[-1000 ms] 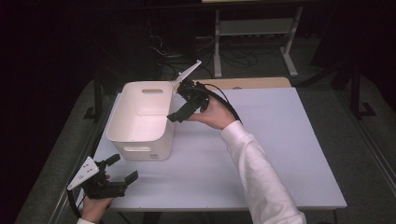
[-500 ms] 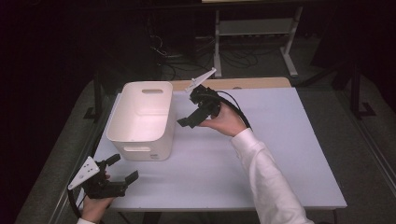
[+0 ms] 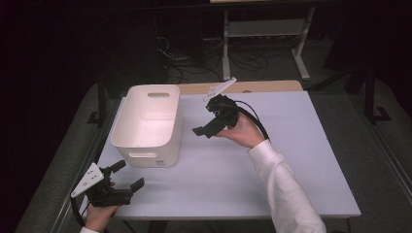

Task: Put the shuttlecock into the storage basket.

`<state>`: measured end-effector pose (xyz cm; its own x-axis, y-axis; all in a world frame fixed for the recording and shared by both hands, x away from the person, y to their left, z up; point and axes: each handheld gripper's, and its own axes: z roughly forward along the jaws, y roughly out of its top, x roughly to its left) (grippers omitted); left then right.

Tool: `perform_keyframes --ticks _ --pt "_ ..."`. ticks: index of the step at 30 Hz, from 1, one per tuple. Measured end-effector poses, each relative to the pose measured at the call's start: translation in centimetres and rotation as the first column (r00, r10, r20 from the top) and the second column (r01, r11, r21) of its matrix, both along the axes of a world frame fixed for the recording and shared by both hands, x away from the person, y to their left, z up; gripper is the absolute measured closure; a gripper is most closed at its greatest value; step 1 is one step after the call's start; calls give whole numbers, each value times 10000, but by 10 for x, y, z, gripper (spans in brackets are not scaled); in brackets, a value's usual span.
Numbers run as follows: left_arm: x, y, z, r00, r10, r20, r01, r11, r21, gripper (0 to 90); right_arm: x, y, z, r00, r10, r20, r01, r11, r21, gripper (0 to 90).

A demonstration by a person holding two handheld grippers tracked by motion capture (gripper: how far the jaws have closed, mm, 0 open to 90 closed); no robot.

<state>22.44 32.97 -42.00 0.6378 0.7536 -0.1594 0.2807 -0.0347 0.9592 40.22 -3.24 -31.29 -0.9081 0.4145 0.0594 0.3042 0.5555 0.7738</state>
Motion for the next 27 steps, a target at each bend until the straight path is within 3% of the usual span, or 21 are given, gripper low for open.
perform_keyframes --ticks 20,27 --pt "0 1 0 10000 8 -22 -8 9999 163 0 -17 -21 -1 9992 44 389 -51 9998 186 0" --pt "0 2 0 10000 31 -46 -30 9998 199 0 -22 -31 -5 9996 -51 275 44 9997 259 0"
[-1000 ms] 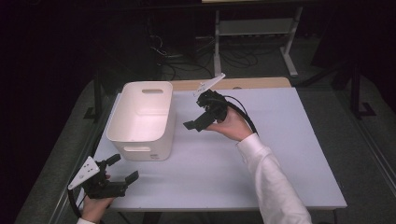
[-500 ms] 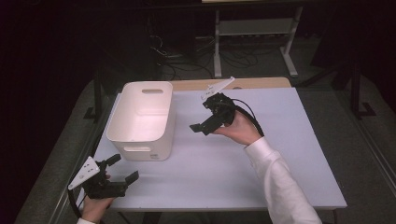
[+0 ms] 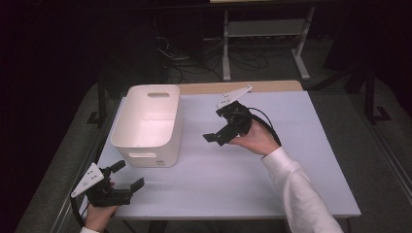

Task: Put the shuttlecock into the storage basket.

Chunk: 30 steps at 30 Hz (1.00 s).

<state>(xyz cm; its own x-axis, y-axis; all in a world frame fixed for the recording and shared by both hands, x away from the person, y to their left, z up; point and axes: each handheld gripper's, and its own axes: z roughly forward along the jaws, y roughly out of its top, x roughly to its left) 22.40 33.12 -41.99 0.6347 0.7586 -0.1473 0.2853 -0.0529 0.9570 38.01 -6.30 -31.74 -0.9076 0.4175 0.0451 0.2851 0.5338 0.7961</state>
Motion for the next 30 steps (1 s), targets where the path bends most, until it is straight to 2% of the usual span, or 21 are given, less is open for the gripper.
perform_keyframes --ticks 4,10,14,16,20,30 --pt "0 0 0 10000 24 -4 -24 10000 -6 0 -3 -5 -3 9999 11 155 -11 10000 36 0" --pt "0 0 0 10000 44 12 -44 10000 -8 0 -8 -10 -8 10000 -94 -29 94 9998 165 0" --pt "0 1 0 10000 46 9 -46 10000 -12 0 -8 -16 -13 9998 -186 44 185 9997 170 0" --pt "0 1 0 10000 47 -11 -47 10000 -5 0 -8 -18 -15 9994 -295 -174 302 9987 412 0" --pt "0 1 0 10000 65 -22 -65 10000 18 0 -9 -24 -18 9987 -438 -245 450 9977 505 0" --pt "0 1 -1 10000 83 -26 -83 9999 62 0 -14 -43 -31 9964 -829 -182 842 9922 921 0"
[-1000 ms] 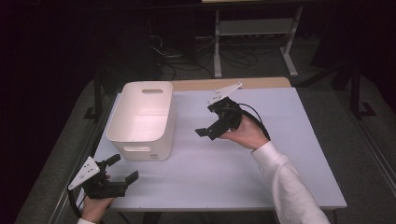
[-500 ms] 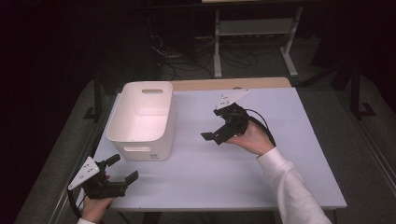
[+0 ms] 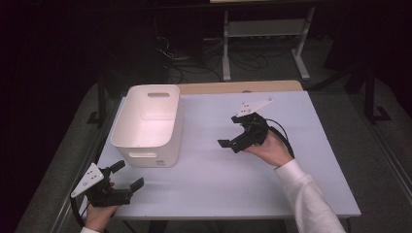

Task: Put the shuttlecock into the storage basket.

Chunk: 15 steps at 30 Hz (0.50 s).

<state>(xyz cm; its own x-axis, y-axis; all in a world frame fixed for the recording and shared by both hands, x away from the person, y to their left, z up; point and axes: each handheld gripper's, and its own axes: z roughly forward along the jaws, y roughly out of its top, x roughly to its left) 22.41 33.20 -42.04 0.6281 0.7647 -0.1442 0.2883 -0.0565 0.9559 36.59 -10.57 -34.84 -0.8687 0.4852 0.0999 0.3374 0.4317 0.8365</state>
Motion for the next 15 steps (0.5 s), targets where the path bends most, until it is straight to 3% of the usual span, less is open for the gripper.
perform_keyframes --ticks 15 --pt "-1 1 1 10000 -40 -12 41 9999 143 0 -4 -32 -13 9986 -512 -159 518 9979 395 0"
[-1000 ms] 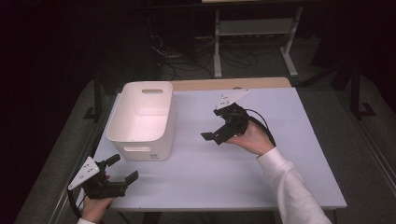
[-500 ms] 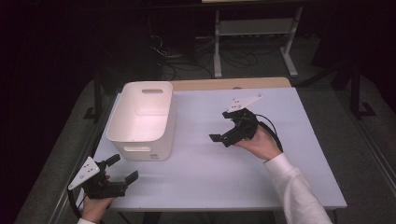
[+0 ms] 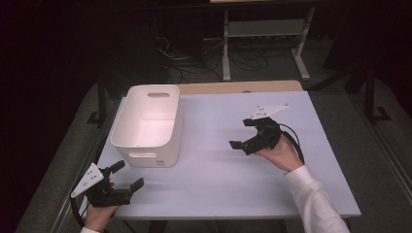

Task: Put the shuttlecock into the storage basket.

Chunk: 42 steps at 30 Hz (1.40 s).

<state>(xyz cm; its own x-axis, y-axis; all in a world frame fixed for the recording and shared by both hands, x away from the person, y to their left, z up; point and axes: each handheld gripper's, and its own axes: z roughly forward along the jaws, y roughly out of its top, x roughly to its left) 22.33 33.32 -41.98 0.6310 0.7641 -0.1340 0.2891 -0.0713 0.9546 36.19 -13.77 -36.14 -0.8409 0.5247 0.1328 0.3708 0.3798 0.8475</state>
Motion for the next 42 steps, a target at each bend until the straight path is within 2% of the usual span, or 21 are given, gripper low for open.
perform_keyframes --ticks 7,13,16,17,22,29,32,42 --pt "-1 0 1 10000 15 -8 -15 10000 -44 0 -3 -14 -2 9996 -267 33 266 9992 305 0" --pt "-1 0 1 10000 -6 13 6 10000 -63 0 -7 -22 -9 9991 -404 114 400 9988 287 0" --pt "-2 0 1 10000 -22 23 23 10000 -53 0 -10 -25 -10 9986 -509 131 502 9977 463 0" --pt "-2 0 1 10000 -25 18 25 10000 -56 0 -10 -27 -10 9984 -508 247 495 9975 504 0" --pt "-2 0 1 10000 -48 36 48 10000 -74 0 -14 -32 -13 9982 -539 276 521 9966 636 0" --pt "-2 0 1 9999 -103 39 104 9999 -117 0 -19 -40 -19 9966 -765 311 746 9954 603 0" --pt "-2 1 1 9999 -120 40 120 9999 -17 0 -21 -45 -23 9951 -867 474 834 9943 659 0" --pt "-2 1 1 10000 -78 30 78 9999 -139 0 -32 -57 -38 9939 -1011 442 988 9938 508 0"
